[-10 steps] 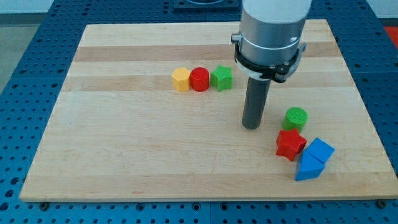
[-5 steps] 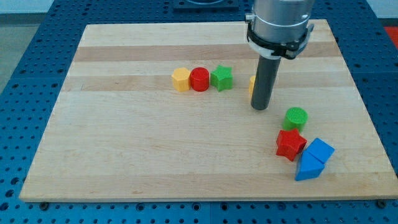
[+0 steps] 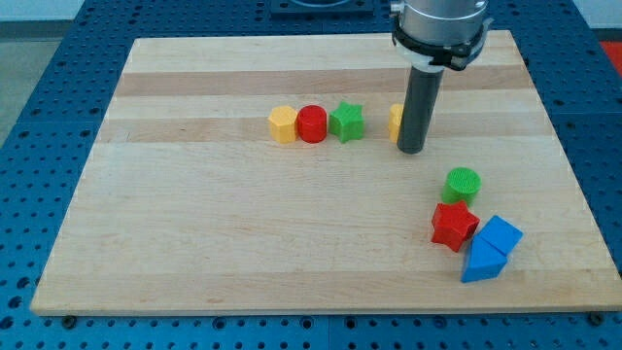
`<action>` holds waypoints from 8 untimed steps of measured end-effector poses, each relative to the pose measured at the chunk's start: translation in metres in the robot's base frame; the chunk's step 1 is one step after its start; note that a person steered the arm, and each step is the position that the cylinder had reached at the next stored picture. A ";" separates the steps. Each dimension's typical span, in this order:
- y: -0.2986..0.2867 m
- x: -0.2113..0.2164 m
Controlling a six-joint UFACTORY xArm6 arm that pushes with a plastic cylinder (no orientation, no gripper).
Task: Push the yellow heart towards the green star
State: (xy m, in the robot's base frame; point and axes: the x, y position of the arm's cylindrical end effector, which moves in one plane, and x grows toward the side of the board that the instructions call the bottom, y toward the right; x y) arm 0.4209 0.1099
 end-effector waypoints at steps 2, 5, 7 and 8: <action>0.034 -0.007; 0.035 -0.023; 0.030 -0.023; 0.023 -0.023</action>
State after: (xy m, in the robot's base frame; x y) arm 0.3981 0.1325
